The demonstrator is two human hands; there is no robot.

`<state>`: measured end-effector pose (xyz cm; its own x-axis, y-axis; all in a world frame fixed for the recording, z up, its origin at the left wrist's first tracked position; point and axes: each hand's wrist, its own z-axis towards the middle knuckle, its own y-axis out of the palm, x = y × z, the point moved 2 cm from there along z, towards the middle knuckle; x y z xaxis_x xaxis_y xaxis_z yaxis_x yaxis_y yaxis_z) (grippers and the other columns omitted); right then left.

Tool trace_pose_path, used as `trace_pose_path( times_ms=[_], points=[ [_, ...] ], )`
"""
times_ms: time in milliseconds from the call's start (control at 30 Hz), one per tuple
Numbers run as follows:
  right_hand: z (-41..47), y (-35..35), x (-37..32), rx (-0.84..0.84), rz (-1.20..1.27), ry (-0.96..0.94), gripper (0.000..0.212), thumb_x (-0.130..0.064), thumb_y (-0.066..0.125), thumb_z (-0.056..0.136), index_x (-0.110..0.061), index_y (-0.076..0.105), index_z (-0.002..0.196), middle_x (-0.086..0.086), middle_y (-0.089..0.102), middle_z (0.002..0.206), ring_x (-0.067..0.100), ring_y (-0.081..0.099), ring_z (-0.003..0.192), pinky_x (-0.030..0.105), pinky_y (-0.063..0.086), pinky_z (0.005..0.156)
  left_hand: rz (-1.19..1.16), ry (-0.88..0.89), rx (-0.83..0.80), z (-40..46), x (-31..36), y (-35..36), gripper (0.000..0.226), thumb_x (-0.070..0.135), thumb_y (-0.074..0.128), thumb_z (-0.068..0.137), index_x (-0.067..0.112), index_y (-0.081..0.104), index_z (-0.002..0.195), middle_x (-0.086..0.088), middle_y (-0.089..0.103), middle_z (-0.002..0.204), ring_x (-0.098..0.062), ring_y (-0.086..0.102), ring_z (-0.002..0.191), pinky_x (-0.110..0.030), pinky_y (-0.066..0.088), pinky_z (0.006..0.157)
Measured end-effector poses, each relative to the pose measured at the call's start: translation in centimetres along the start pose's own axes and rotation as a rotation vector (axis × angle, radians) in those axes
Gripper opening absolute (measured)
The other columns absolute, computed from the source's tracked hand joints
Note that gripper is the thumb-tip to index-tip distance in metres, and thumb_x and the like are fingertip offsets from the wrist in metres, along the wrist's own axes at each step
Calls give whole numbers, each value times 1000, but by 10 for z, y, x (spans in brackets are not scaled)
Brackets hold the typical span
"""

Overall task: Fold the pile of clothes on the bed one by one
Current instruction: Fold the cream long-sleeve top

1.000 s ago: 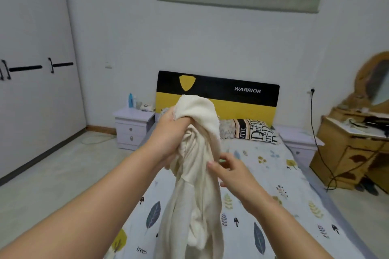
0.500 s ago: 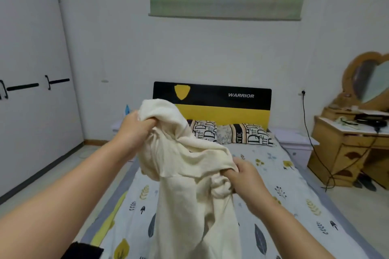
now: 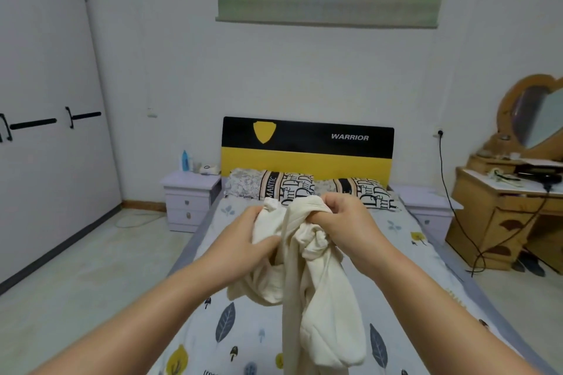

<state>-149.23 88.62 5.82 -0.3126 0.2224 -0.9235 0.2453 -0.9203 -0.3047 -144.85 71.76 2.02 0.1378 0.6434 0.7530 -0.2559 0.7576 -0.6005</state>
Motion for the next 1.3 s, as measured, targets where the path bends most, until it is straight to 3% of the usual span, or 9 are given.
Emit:
trace_pose_path(
  times_ms=[167,333,533,700,800,900,1067,1233,1300],
  points=[
    [0,3,1,3,21,19,10,-2,58,80,-6,62,71,8,54,64,17,47,61,31,34,58,41,235,77,-8,21,10,33,54,60,78,53,45,108,29,46,113,3,42,108,-21,34,88],
    [1,4,7,-1,42,74,16,-12,63,81,-12,55,68,11,49,66,19,44,63,34,32,60,-151,213,109,7,25,13,35,17,63,86,33,53,57,19,54,54,3,45,54,-15,32,53],
    [-6,-2,33,-154,50,213,34,-40,65,84,-9,56,71,7,59,60,16,54,52,23,41,52,-316,25,196,22,23,5,24,21,47,94,16,48,70,-1,49,69,-14,42,65,-28,33,63],
    [-17,-23,49,-358,-110,252,36,-26,80,65,-7,65,91,3,70,74,17,64,64,29,53,63,-435,-91,301,36,14,-24,27,24,44,96,18,53,71,1,55,69,-15,49,67,-29,37,59],
    [-20,-31,55,-416,-377,242,24,-14,68,64,-18,68,88,-1,68,75,14,64,66,28,54,61,-424,-100,302,43,4,-34,17,25,47,95,25,52,79,-1,55,74,-17,49,67,-29,38,58],
    [-17,-37,60,-324,-528,209,18,-2,55,77,-9,68,88,-2,59,70,8,53,60,17,43,55,-519,-118,212,46,-5,-43,25,16,49,92,34,62,79,0,64,73,-14,55,61,-27,42,54],
    [-9,-52,66,-60,-770,167,31,5,42,78,-15,64,73,8,61,74,23,53,69,27,37,56,-469,-250,330,44,-28,-57,28,10,46,87,20,58,63,-3,57,67,-19,49,67,-28,35,58],
    [-7,-66,74,110,-558,155,27,-2,42,87,-15,61,73,2,56,69,16,47,61,26,33,52,-303,-247,213,32,-41,-63,37,57,52,77,21,62,83,0,63,90,-19,58,86,-37,43,81],
    [-5,-69,74,189,-456,165,24,-8,44,89,-13,59,72,2,56,69,16,48,62,27,33,52,-85,-205,128,28,-46,-63,37,52,68,73,19,55,83,-1,61,82,-16,56,73,-32,43,68]
  ],
)
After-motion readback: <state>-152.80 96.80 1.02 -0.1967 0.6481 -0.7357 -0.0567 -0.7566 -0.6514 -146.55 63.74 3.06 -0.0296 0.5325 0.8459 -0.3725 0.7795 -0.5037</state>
